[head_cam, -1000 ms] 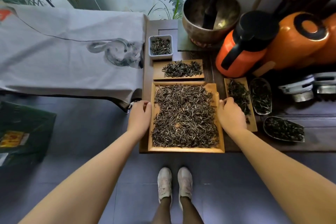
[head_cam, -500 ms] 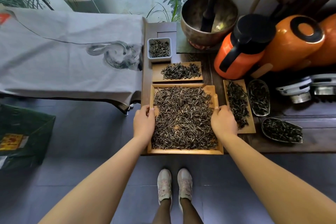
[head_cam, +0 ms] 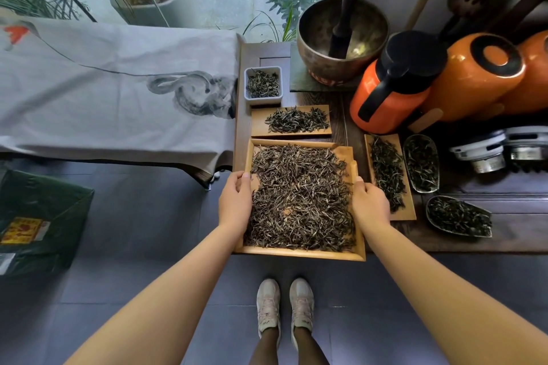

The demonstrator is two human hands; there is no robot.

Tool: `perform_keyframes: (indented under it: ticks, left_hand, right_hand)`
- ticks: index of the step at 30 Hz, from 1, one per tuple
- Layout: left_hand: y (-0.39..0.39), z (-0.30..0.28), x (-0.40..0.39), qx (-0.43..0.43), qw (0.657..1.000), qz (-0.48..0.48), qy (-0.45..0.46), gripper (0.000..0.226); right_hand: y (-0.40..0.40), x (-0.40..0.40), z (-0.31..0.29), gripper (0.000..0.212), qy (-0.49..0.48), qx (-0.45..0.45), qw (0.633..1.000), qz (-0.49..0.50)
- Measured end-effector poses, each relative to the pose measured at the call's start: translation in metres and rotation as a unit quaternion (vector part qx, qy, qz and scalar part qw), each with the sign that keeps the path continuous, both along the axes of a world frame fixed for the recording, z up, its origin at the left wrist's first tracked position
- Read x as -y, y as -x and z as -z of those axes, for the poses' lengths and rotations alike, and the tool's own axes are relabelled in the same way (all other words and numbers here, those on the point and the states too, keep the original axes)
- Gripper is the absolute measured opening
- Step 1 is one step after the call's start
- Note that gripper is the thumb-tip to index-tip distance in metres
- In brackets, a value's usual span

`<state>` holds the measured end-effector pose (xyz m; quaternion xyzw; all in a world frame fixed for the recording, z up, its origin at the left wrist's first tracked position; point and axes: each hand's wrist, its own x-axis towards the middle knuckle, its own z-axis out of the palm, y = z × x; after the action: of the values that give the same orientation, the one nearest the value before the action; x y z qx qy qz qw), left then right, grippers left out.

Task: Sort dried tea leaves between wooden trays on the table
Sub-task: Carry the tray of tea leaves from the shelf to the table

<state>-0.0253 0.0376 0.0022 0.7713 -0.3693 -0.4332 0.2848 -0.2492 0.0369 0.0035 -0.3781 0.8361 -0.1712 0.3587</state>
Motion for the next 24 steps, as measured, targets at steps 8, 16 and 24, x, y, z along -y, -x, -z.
perform_keyframes:
  ticks: [8, 16, 24]
  left_hand:
    - [-0.007, -0.006, 0.001, -0.028, 0.999, -0.024, 0.022, 0.025]
    - [-0.018, -0.022, -0.001, -0.073, 0.996, -0.029, 0.042, 0.015]
    - [-0.03, -0.064, -0.011, -0.119, 0.988, -0.062, 0.082, 0.021]
  right_hand:
    - [0.004, -0.004, -0.01, 0.043, 0.05, 0.078, 0.996, -0.019]
    - [0.008, -0.002, -0.025, 0.028, 0.097, 0.175, 0.979, -0.041]
    - [-0.007, 0.004, -0.061, 0.026, 0.115, 0.231, 0.966, -0.024]
